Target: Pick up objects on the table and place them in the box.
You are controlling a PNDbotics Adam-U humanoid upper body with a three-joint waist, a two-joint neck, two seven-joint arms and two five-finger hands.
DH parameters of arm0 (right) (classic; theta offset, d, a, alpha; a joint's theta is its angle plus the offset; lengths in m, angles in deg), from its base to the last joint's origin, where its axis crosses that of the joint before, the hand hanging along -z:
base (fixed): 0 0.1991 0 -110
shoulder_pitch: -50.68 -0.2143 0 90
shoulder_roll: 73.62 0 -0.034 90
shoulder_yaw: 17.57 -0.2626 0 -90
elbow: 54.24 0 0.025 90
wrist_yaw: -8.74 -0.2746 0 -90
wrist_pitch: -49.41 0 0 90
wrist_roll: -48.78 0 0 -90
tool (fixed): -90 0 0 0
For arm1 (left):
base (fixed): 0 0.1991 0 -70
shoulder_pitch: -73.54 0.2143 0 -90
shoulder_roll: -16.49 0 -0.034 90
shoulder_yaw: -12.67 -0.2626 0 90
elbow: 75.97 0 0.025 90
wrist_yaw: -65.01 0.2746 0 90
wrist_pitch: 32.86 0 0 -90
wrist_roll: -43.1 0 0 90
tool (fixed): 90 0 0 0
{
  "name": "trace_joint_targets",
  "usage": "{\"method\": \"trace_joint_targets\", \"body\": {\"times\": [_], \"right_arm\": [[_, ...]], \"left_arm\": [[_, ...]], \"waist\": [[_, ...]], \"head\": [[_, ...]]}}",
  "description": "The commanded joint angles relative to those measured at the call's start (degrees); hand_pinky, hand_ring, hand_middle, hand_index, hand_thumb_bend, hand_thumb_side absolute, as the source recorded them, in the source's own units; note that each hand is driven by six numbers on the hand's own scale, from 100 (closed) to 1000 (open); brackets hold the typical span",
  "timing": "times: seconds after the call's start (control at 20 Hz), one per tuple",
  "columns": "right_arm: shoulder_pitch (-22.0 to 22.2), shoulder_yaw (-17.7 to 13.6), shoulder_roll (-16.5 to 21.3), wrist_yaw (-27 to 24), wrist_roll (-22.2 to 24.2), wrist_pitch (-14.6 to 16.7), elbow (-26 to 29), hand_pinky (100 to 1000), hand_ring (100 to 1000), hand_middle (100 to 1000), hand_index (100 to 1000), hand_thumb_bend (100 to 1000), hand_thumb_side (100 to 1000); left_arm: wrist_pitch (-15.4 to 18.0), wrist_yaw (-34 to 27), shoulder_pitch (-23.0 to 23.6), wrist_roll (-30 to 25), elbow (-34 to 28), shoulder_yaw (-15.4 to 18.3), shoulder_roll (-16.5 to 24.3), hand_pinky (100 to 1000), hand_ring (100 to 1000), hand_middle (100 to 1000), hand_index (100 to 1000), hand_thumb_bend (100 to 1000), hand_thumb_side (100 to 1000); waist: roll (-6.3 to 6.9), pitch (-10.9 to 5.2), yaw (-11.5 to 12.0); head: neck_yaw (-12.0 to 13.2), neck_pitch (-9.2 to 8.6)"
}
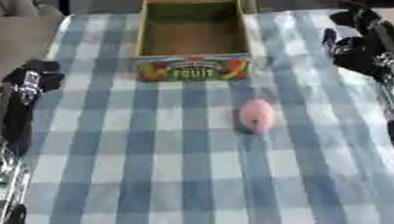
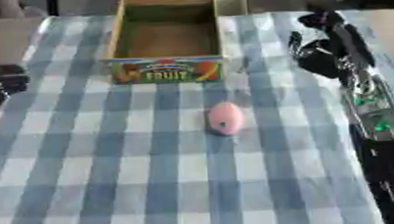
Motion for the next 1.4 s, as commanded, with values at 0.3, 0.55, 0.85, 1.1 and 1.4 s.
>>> {"method": "trace_joint_targets", "body": {"times": [0.3,0.55,0.85,1.1,1.4], "right_arm": [[-4.13,2.64,3.09,3.49,5.30,3.46,-3.01,594,936,794,922,100,100],[-5.38,4.52,3.45,6.42,9.11,6.82,-4.15,698,1000,854,916,100,100],[-6.35,5.62,3.44,9.05,16.49,10.76,-5.35,743,1000,869,912,100,100],[-7.13,7.29,3.31,9.99,21.89,12.90,-6.92,753,1000,870,912,100,115],[-7.53,9.26,2.82,10.07,25.51,14.43,-9.16,755,1000,870,912,100,142]], "left_arm": [[0.15,-0.08,-0.20,-0.36,-0.38,0.29,0.61,783,721,675,706,100,811],[0.17,-0.02,-0.11,-0.47,-0.28,0.26,0.66,783,721,675,706,100,813],[0.20,0.06,0.04,-0.61,-0.16,0.29,0.71,783,721,675,706,100,814],[0.17,0.10,0.12,-0.73,-0.06,0.28,0.72,784,721,676,706,100,815],[0.19,0.11,0.16,-0.82,0.01,0.29,0.78,784,721,676,706,100,816]], "waist": [[-0.05,-1.12,0.33],[-0.15,-1.15,0.45],[-0.17,-1.24,0.42],[-0.29,-1.27,0.32],[-0.30,-1.27,0.25]], "head": [[-0.30,0.35],[-0.38,0.50],[-0.36,0.68],[-0.34,0.80],[-0.39,0.93]]}}
